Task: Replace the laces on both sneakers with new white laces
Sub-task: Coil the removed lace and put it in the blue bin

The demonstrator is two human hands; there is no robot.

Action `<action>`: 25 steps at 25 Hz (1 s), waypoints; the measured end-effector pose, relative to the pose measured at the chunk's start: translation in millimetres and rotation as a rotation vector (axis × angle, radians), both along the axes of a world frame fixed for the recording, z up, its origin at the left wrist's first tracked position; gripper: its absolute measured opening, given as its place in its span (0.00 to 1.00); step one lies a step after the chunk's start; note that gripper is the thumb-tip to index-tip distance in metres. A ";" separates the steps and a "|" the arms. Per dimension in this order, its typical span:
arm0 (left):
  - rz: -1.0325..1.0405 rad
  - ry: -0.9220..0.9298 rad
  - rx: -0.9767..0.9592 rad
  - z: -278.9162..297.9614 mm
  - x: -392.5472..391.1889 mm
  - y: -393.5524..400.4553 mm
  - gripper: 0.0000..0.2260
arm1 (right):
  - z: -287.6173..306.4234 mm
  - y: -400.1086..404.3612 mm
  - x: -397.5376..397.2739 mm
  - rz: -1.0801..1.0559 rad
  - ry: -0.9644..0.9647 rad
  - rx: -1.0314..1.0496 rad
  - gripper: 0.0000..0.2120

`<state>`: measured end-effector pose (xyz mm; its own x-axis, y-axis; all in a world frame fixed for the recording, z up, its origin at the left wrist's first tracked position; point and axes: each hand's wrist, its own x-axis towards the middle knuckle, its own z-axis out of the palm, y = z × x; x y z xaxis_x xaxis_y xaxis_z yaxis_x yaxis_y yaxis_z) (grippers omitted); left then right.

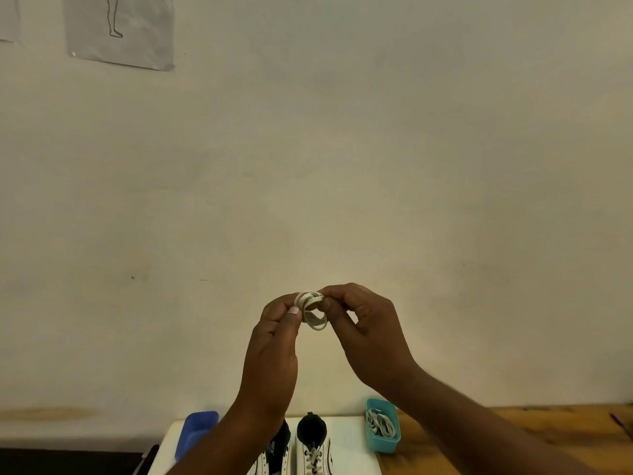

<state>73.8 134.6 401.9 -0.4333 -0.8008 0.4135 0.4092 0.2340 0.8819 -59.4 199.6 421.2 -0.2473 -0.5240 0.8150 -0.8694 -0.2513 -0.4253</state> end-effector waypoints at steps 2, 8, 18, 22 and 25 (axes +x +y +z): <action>0.042 0.010 -0.071 5.9 -0.4 6.8 0.13 | 3.9 1.1 2.5 -0.020 -0.063 -0.008 0.07; 0.445 -0.153 -0.423 27.5 -7.1 -11.8 0.11 | 28.7 -3.8 9.0 -0.033 -0.154 -0.098 0.08; 0.478 0.002 -0.432 84.2 -5.8 -19.8 0.08 | 81.2 -2.1 21.7 -0.012 -0.110 -0.281 0.07; 0.448 0.027 -0.452 93.7 -6.6 -18.9 0.11 | 90.6 -1.6 19.3 -0.021 -0.094 -0.309 0.07; 0.386 -0.001 -0.438 76.4 -13.3 -17.7 0.17 | 78.2 -1.8 11.8 -0.041 -0.131 -0.283 0.07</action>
<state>60.5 116.9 478.3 -0.1445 -0.6553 0.7415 0.2214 0.7089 0.6696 -47.6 197.8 499.4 -0.3758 -0.2684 0.8870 -0.8238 -0.3417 -0.4524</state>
